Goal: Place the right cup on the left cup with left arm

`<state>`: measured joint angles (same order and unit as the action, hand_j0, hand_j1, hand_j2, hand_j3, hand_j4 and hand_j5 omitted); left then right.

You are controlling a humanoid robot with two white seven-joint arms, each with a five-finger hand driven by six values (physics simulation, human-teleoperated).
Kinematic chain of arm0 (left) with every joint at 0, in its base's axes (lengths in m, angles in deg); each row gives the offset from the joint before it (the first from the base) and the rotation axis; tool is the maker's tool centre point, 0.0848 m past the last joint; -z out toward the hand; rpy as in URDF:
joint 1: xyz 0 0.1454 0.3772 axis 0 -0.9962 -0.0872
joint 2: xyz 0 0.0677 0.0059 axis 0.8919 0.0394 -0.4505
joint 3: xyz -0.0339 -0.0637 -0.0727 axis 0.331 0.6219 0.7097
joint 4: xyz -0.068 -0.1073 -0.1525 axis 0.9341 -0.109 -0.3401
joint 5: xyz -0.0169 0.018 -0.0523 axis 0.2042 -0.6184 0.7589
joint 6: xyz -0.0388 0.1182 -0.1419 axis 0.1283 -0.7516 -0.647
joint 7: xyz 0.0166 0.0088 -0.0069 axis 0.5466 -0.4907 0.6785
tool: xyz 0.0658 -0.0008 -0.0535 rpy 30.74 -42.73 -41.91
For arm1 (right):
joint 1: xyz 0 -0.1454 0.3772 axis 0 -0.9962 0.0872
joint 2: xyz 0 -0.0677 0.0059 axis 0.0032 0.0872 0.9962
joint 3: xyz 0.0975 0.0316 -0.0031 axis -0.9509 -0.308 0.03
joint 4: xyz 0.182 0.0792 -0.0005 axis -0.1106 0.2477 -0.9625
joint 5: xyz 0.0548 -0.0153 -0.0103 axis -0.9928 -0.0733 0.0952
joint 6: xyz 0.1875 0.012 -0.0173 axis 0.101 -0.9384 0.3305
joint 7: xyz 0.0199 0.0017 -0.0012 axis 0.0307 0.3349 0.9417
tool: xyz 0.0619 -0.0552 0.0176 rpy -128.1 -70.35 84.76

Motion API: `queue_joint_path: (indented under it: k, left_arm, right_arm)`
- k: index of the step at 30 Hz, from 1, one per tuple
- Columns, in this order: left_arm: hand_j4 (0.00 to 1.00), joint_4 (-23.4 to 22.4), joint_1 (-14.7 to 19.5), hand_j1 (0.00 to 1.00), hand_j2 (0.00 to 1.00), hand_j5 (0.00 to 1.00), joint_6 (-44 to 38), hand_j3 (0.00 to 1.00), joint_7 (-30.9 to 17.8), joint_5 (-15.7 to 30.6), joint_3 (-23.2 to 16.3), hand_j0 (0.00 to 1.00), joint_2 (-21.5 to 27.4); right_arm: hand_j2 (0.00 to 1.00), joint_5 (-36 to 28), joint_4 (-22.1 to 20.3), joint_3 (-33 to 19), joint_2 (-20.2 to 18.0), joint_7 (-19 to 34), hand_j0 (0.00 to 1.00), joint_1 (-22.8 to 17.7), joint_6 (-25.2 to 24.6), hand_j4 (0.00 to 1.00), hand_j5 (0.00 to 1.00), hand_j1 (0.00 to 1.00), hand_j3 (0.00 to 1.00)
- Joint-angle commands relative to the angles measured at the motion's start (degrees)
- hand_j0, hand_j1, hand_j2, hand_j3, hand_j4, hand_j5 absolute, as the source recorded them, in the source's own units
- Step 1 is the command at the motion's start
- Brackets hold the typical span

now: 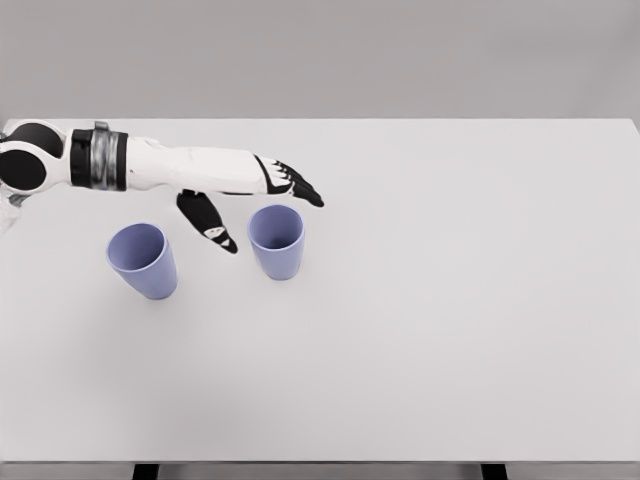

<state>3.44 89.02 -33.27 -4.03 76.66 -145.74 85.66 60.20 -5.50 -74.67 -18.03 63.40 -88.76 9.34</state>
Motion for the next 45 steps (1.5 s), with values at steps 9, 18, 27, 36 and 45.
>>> queue_joint_path:
  k: [9,18,27,36,45]
  left_arm:
    - [1.0,-6.02,-1.05,1.0,1.0,1.0,-0.16,1.0,0.02,-2.29,0.0,1.0,-3.85]
    - [1.0,-7.34,-2.2,1.0,1.0,1.0,-0.16,1.0,0.02,-3.26,0.17,1.0,-4.38]
    - [1.0,-7.34,-2.46,1.0,1.0,1.0,-0.16,1.0,0.02,-3.35,0.35,1.0,-4.47]
    - [1.0,-9.01,-2.46,1.0,1.0,1.0,-0.16,1.0,0.02,-6.69,1.05,1.0,-5.35]
    - [1.0,-9.89,-3.34,1.0,1.0,1.0,-0.16,1.0,0.02,-7.92,1.23,1.0,-7.02]
  right_arm:
    - [1.0,0.03,0.0,0.01,0.0,0.02,1.0,0.0,0.01,1.0,1.0,1.0,1.0]
    - [1.0,0.03,0.0,0.01,0.0,0.02,1.0,0.0,0.01,1.0,1.0,1.0,1.0]
    - [1.0,0.03,0.0,0.01,0.0,0.02,1.0,0.0,0.01,1.0,1.0,1.0,1.0]
    - [1.0,0.03,0.0,0.01,0.0,0.02,1.0,0.0,0.01,1.0,1.0,1.0,1.0]
    - [1.0,0.03,0.0,0.01,0.0,0.02,1.0,0.0,0.01,1.0,1.0,1.0,1.0]
